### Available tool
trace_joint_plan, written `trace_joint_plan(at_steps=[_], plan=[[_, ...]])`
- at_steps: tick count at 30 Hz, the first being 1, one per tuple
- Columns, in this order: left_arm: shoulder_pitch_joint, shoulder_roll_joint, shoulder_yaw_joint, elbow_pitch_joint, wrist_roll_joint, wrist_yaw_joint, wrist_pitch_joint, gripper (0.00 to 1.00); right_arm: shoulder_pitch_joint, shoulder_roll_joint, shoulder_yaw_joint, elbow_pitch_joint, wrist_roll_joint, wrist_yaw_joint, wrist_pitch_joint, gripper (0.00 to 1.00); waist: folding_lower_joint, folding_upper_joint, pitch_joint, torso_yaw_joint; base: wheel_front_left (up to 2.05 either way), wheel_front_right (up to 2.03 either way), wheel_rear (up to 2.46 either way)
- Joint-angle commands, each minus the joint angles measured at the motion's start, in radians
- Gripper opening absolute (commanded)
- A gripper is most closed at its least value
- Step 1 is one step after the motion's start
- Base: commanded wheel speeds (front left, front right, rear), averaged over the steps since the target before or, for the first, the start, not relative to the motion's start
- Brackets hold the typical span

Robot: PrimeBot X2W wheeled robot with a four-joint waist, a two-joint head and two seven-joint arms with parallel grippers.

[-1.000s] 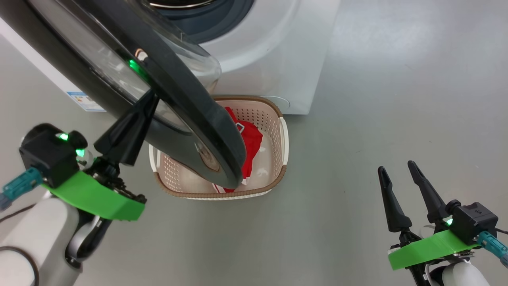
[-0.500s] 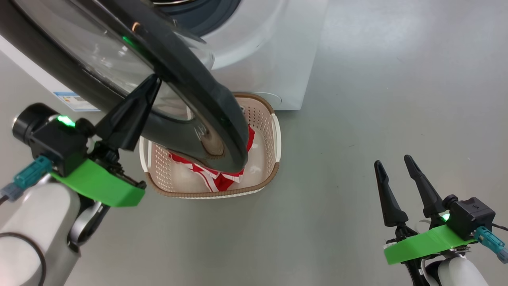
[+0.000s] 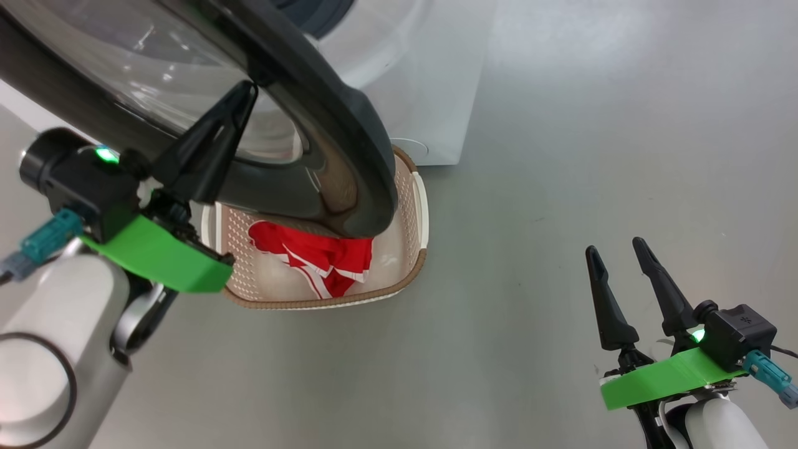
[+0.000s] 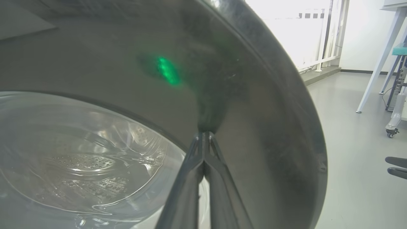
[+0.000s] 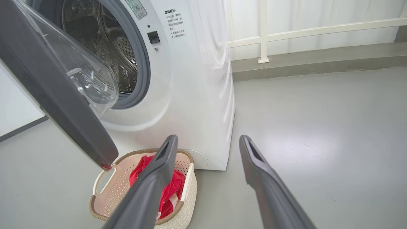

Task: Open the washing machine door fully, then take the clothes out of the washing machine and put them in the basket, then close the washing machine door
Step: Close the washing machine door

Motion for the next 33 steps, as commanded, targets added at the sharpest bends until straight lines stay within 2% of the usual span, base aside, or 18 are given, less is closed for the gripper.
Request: trace_joint_plan(at_steps=[1, 33], plan=[[-0.056, 0.028, 0.035, -0.011, -0.002, 0.001, -0.008, 0.00, -0.023, 0.000, 0.024, -0.025, -0.001, 0.007, -0.006, 1.00, 0.0000, 0.0000, 0.007, -0.009, 0.00, 0.00, 0.00], [-0.349, -0.024, 0.023, 0.255, -0.018, 0.001, -0.008, 0.00, -0.082, 0.008, 0.026, -0.038, 0.037, 0.007, -0.006, 1.00, 0.0000, 0.0000, 0.109, -0.105, 0.00, 0.00, 0.00]])
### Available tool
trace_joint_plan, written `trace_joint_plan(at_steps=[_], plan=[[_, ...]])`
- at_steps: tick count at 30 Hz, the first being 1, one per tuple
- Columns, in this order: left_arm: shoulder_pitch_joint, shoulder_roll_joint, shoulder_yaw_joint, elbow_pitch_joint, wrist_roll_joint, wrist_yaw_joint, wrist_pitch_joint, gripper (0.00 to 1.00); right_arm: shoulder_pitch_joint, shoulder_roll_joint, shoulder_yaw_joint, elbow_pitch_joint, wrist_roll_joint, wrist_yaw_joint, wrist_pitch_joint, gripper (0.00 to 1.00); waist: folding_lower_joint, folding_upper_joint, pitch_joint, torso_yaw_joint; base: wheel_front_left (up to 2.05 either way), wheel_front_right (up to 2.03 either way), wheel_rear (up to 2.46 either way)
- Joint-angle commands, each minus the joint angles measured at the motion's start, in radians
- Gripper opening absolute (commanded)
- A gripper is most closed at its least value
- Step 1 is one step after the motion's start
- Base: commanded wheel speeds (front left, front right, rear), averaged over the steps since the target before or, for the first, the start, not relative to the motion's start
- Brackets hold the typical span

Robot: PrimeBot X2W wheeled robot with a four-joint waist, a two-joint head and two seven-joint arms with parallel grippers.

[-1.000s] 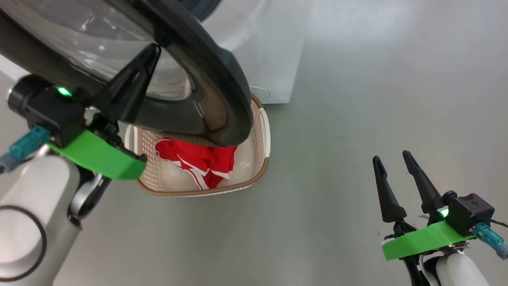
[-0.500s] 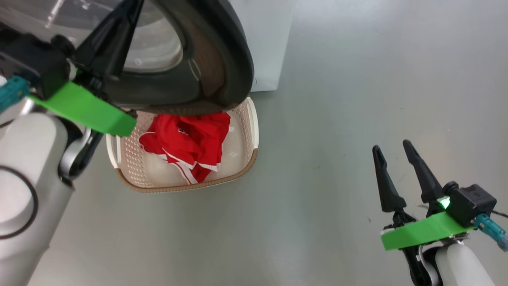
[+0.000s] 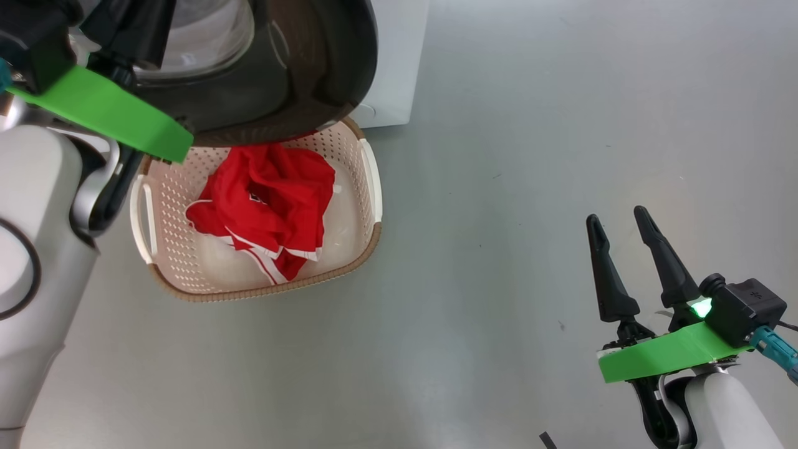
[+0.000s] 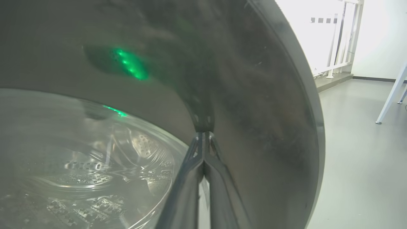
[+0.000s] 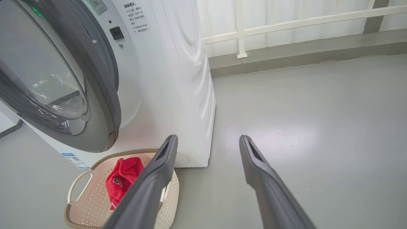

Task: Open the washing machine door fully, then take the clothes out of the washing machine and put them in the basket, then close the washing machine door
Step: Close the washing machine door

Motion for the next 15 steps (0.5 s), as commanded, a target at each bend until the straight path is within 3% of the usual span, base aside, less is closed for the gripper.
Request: trace_joint_plan(at_steps=[1, 15], plan=[[-0.032, 0.034, 0.025, -0.012, -0.012, 0.001, -0.004, 0.00, -0.016, 0.002, 0.022, -0.027, 0.009, 0.007, -0.006, 1.00, 0.0000, 0.0000, 0.000, -0.002, 0.00, 0.00, 0.00], [0.162, 0.002, 0.112, -0.049, -0.007, 0.001, -0.004, 0.00, 0.022, 0.002, 0.002, -0.018, -0.025, 0.007, -0.006, 1.00, 0.0000, 0.0000, -0.082, 0.043, 0.00, 0.00, 0.00]])
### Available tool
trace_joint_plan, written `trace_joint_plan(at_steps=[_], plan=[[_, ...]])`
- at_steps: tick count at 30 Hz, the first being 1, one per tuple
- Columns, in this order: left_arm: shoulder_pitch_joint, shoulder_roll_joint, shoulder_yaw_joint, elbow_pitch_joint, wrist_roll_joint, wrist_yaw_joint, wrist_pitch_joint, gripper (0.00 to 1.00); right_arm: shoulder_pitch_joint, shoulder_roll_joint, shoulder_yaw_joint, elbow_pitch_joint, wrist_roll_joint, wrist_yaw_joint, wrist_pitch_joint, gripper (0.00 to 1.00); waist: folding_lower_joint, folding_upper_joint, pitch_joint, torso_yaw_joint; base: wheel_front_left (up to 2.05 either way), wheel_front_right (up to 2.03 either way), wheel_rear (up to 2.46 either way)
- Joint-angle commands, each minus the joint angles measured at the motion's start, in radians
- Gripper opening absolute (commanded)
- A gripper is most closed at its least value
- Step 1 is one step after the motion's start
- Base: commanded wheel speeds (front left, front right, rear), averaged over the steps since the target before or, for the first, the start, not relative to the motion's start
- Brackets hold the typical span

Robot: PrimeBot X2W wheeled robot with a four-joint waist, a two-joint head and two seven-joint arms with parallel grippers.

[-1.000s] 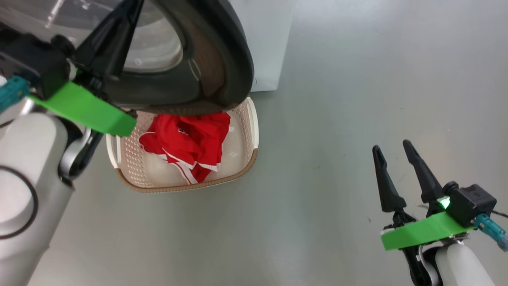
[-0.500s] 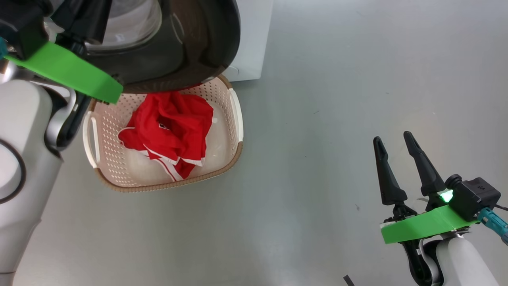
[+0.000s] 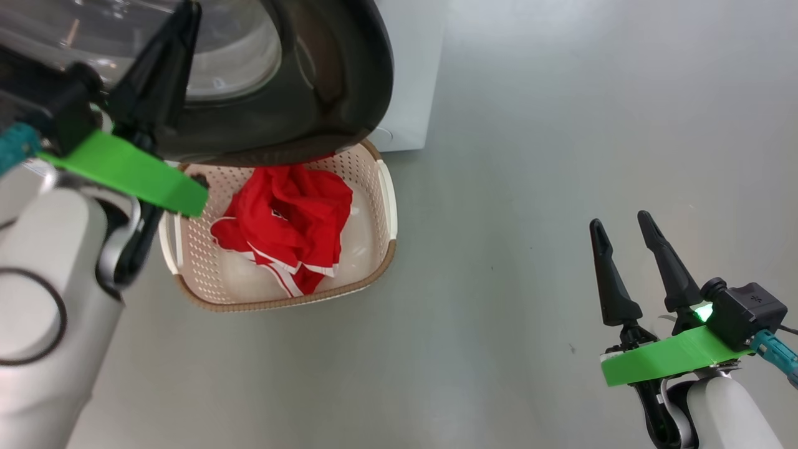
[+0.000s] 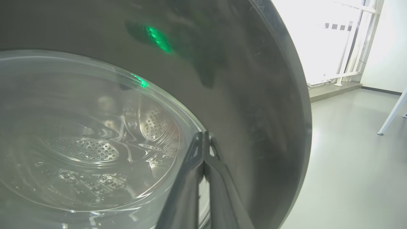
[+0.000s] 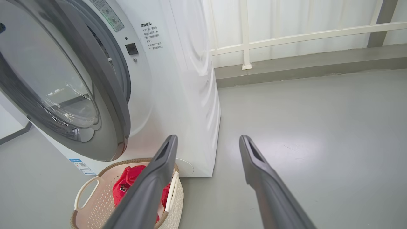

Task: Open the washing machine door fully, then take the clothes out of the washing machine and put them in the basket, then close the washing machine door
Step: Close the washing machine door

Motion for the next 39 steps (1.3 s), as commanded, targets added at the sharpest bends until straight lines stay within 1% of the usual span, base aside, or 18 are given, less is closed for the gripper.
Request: trace_joint_plan(at_steps=[1, 7, 9, 16, 26, 27, 28, 30, 31, 33, 34, 35, 37, 39], plan=[[0.034, 0.035, 0.047, -0.035, 0.020, 0.001, -0.004, 0.00, 0.016, 0.002, 0.012, -0.021, -0.015, 0.007, -0.006, 1.00, 0.0000, 0.0000, -0.028, 0.020, 0.00, 0.00, 0.00], [0.168, 0.005, 0.121, -0.071, 0.058, 0.001, -0.004, 0.00, 0.043, -0.002, 0.007, -0.017, -0.023, 0.007, -0.006, 1.00, 0.0000, 0.0000, -0.071, 0.042, 0.00, 0.00, 0.00], [0.191, 0.000, 0.130, -0.077, 0.067, 0.001, -0.004, 0.00, 0.048, -0.003, 0.006, -0.016, -0.023, 0.007, -0.006, 1.00, 0.0000, 0.0000, -0.078, 0.045, 0.00, 0.00, 0.00], [0.360, -0.045, 0.232, -0.116, 0.106, 0.001, -0.004, 0.00, 0.087, -0.015, 0.003, -0.015, -0.022, 0.007, -0.006, 1.00, 0.0000, 0.0000, -0.123, 0.067, 0.00, 0.00, 0.00], [0.539, -0.092, 0.343, -0.130, 0.155, 0.001, -0.004, 0.00, 0.131, -0.027, -0.004, -0.011, -0.017, 0.007, -0.006, 1.00, 0.0000, 0.0000, -0.170, 0.085, 0.00, 0.00, 0.00], [0.553, -0.096, 0.353, -0.132, 0.158, 0.001, -0.004, 0.05, 0.134, -0.028, -0.004, -0.010, -0.017, 0.007, -0.006, 1.00, 0.0000, 0.0000, -0.175, 0.087, 0.00, 0.00, 0.00], [0.567, -0.099, 0.362, -0.133, 0.163, 0.001, -0.004, 0.13, 0.137, -0.029, -0.004, -0.009, -0.017, 0.007, -0.006, 1.00, 0.0000, 0.0000, -0.178, 0.088, 0.00, 0.00, 0.00], [0.596, -0.108, 0.381, -0.138, 0.171, 0.001, -0.004, 0.32, 0.144, -0.030, -0.003, -0.007, -0.016, 0.007, -0.006, 1.00, 0.0000, 0.0000, -0.188, 0.089, 0.00, 0.00, 0.00], [0.611, -0.111, 0.391, -0.140, 0.174, 0.001, -0.004, 0.40, 0.148, -0.031, -0.003, -0.006, -0.016, 0.007, -0.006, 1.00, 0.0000, 0.0000, -0.192, 0.089, 0.00, 0.00, 0.00], [0.639, -0.118, 0.412, -0.146, 0.181, 0.001, -0.004, 0.48, 0.155, -0.032, -0.002, -0.005, -0.015, 0.007, -0.006, 1.00, 0.0000, 0.0000, -0.199, 0.089, 0.00, 0.00, 0.00], [0.653, -0.122, 0.421, -0.149, 0.184, 0.001, -0.004, 0.58, 0.158, -0.032, -0.003, -0.005, -0.014, 0.007, -0.006, 1.00, 0.0000, 0.0000, -0.202, 0.090, 0.00, 0.00, 0.00], [0.666, -0.125, 0.427, -0.154, 0.188, 0.001, -0.004, 0.73, 0.161, -0.033, -0.004, -0.005, -0.014, 0.007, -0.006, 1.00, 0.0000, 0.0000, -0.205, 0.091, 0.00, 0.00, 0.00], [0.691, -0.132, 0.440, -0.161, 0.195, 0.001, -0.004, 0.88, 0.167, -0.033, -0.007, -0.006, -0.014, 0.007, -0.006, 1.00, 0.0000, 0.0000, -0.211, 0.093, 0.00, 0.00, 0.00], [0.713, -0.138, 0.452, -0.167, 0.201, 0.001, -0.004, 1.00, 0.173, -0.034, -0.008, -0.007, -0.013, 0.007, -0.006, 1.00, 0.0000, 0.0000, -0.215, 0.095, 0.00, 0.00, 0.00]])
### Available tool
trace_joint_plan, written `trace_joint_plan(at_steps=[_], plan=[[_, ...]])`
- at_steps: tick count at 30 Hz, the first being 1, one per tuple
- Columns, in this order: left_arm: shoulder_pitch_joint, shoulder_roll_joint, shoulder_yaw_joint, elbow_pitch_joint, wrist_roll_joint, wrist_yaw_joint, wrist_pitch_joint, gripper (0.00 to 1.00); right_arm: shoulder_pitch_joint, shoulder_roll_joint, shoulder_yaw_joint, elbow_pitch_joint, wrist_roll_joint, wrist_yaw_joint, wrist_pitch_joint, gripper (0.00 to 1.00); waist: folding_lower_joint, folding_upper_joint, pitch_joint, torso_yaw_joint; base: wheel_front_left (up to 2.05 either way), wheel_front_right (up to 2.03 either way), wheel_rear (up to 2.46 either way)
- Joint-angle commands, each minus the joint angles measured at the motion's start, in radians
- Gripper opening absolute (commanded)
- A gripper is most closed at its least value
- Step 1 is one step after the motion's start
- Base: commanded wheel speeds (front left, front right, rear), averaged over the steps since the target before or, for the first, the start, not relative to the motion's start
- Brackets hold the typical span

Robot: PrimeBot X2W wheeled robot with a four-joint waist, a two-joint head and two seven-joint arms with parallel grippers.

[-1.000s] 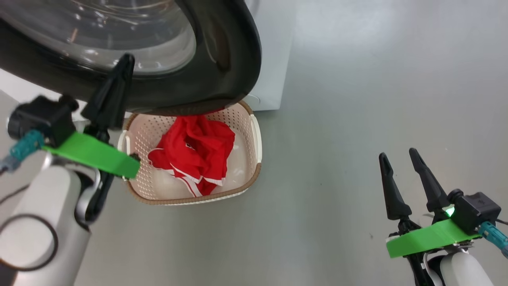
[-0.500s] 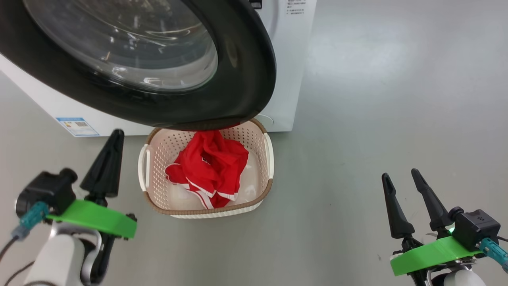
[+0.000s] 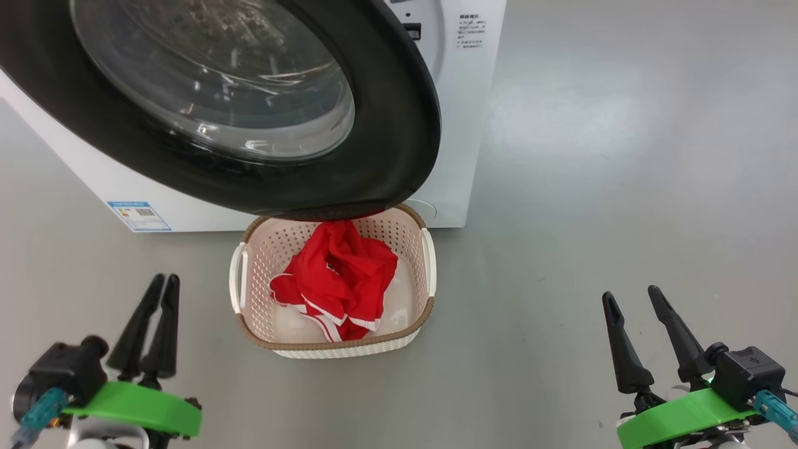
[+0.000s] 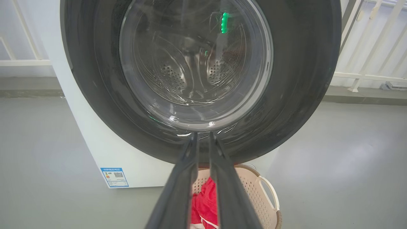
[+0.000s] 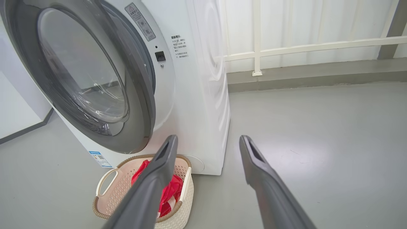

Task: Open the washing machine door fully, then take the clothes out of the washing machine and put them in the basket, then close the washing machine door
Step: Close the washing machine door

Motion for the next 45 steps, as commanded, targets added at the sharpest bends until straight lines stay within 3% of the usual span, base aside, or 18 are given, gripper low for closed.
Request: trace_joint_plan(at_steps=[1, 19, 33, 34, 35, 37, 38, 45], plan=[[0.006, 0.017, 0.050, -0.030, 0.014, 0.001, -0.005, 1.00, 0.008, -0.017, 0.017, -0.023, 0.003, 0.007, -0.006, 1.00, 0.0000, -0.0001, -0.004, 0.002, 0.00, 0.00, 0.00], [0.135, -0.038, 0.141, -0.079, 0.063, 0.001, -0.005, 1.00, 0.034, -0.013, 0.002, -0.027, 0.003, 0.007, -0.006, 1.00, 0.0000, -0.0001, -0.018, 0.003, 0.00, 0.00, 0.00], [0.146, -0.070, 0.131, -0.099, 0.087, 0.001, -0.005, 1.00, 0.027, -0.014, 0.004, -0.030, 0.001, 0.007, -0.006, 1.00, 0.0000, -0.0001, -0.018, 0.021, 0.00, 0.00, 0.00], [0.145, -0.073, 0.128, -0.100, 0.088, 0.001, -0.005, 1.00, 0.024, -0.015, 0.008, -0.030, 0.000, 0.007, -0.006, 0.88, 0.0000, -0.0001, -0.018, 0.025, 0.00, 0.00, 0.00], [0.143, -0.076, 0.124, -0.100, 0.090, 0.001, -0.005, 1.00, 0.019, -0.017, 0.013, -0.031, 0.001, 0.007, -0.006, 0.48, 0.0000, -0.0001, -0.017, 0.030, 0.00, 0.00, 0.00], [0.139, -0.084, 0.113, -0.101, 0.094, 0.001, -0.005, 1.00, 0.005, -0.020, 0.026, -0.030, 0.001, 0.007, -0.006, 0.05, 0.0000, -0.0001, -0.014, 0.043, 0.00, 0.00, 0.00], [0.137, -0.089, 0.108, -0.102, 0.096, 0.001, -0.005, 1.00, -0.004, -0.022, 0.035, -0.028, 0.002, 0.007, -0.006, 0.00, 0.0000, -0.0001, -0.012, 0.050, 0.00, 0.00, 0.00], [0.117, -0.120, 0.074, -0.116, 0.098, 0.001, -0.005, 1.00, -0.111, -0.021, 0.089, -0.017, 0.005, 0.007, -0.006, 0.00, 0.0000, -0.0001, 0.015, 0.109, 0.00, 0.00, 0.00]])
